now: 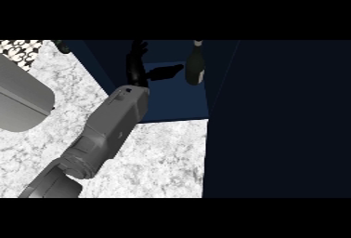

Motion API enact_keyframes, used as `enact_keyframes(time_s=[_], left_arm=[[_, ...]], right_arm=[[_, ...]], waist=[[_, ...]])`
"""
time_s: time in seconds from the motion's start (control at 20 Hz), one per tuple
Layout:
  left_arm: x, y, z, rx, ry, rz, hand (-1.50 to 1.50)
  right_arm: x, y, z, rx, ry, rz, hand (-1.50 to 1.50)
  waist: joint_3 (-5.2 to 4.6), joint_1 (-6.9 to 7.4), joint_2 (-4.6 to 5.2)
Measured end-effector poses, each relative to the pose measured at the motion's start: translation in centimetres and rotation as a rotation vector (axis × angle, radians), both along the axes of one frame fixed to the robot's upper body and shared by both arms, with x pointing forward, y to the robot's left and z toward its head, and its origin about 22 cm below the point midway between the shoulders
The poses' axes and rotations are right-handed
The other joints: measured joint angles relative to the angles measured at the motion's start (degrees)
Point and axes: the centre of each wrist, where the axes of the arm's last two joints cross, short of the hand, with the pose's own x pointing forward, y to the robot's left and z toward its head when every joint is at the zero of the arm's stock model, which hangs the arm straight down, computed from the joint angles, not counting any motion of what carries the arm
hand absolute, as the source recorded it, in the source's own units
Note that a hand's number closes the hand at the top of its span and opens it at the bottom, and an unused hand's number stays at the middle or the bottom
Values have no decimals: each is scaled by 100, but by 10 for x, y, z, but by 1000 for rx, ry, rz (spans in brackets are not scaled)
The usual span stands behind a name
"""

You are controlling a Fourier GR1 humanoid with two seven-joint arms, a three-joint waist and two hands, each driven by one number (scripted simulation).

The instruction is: Pick up the wine, place it into the cabinet and close the cabinet

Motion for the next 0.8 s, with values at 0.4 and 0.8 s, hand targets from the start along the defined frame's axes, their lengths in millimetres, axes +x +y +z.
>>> enact_keyframes(time_s=[0.4,0.8], left_arm=[[2,1,1,12,-4,-2,-150],[2,-2,3,-4,-70,-99,-150]], right_arm=[[-1,1,-4,3,-3,17,-150],[-4,1,-5,5,5,23,-150]], waist=[[0,-20,19],[-13,21,37]])
